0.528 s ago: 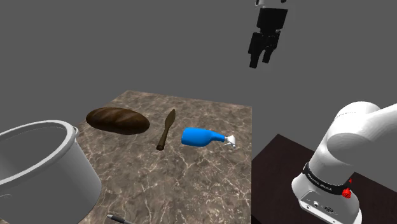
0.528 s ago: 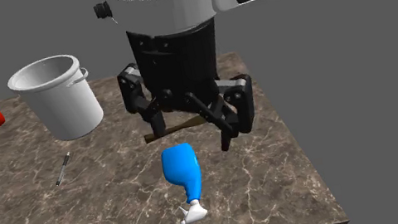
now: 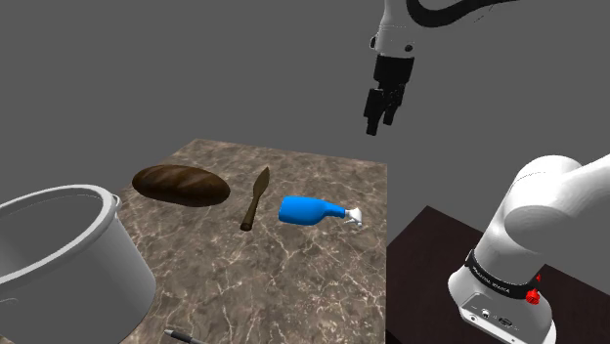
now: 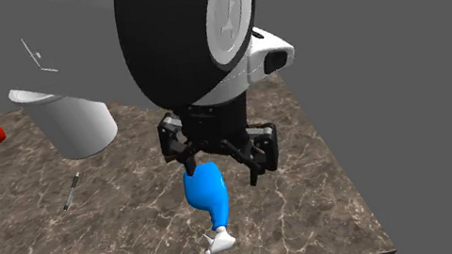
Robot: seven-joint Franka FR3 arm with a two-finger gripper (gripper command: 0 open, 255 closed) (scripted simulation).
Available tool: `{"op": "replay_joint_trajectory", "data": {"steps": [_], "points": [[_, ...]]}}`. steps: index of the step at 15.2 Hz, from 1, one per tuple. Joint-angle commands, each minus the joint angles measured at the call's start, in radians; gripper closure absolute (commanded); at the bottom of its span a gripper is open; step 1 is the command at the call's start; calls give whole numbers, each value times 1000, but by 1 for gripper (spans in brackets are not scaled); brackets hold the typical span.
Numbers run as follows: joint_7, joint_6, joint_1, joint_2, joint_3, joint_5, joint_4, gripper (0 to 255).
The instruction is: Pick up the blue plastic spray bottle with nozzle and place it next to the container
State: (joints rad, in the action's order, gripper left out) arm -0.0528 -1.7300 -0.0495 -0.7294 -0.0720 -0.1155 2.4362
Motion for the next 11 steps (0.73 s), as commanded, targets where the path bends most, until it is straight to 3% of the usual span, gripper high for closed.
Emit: {"op": "replay_joint_trajectory", "data": {"steps": [1, 11], "points": [[-25, -68, -12, 29, -2, -8, 42, 0], [-152, -428, -77, 272, -21, -63, 179, 0]]}}
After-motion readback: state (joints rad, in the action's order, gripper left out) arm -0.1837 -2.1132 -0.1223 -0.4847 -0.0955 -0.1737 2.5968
